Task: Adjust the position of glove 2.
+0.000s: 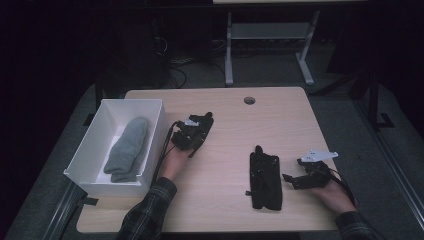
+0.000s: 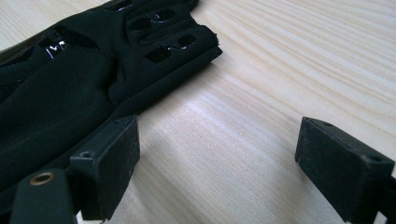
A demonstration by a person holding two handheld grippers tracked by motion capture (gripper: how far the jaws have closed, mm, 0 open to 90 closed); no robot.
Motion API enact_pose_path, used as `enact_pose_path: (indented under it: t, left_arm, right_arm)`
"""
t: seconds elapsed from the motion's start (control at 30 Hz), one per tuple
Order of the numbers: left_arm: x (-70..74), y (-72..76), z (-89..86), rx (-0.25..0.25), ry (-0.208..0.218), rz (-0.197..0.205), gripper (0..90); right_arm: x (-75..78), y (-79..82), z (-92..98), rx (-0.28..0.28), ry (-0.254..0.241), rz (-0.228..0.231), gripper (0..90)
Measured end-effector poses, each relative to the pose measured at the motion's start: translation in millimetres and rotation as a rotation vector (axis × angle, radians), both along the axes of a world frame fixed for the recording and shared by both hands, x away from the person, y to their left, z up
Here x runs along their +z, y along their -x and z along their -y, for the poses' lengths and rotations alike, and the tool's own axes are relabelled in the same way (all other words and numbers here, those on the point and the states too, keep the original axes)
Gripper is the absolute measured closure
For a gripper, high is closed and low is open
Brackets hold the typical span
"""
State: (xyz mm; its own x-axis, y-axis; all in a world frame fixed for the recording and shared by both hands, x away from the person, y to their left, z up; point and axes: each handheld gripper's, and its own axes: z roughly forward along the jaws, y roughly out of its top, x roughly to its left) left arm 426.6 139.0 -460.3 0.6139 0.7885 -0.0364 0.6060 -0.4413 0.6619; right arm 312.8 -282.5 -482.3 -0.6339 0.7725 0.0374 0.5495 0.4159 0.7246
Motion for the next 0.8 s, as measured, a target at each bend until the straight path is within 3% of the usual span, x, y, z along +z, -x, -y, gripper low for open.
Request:
enact_pose_path:
  t: [0.17,0.47,0.8]
  left_arm:
    - [-0.4,13.4,1.4,-0.031,0.043,-0.033,89.7]
    - [0.0,38.4,9.9,-0.12,0.084,-0.082,89.7]
    - [0.7,77.2,22.4,-0.237,0.081,-0.108,89.7]
  right_arm:
    - [0.0,0.0,0.0,0.0,0.0,0.0,13.6]
    - [0.0,0.2,-0.1,-0.001,0.0,0.0,13.6]
    - [0.1,0.7,-0.3,-0.003,0.0,-0.002,13.7]
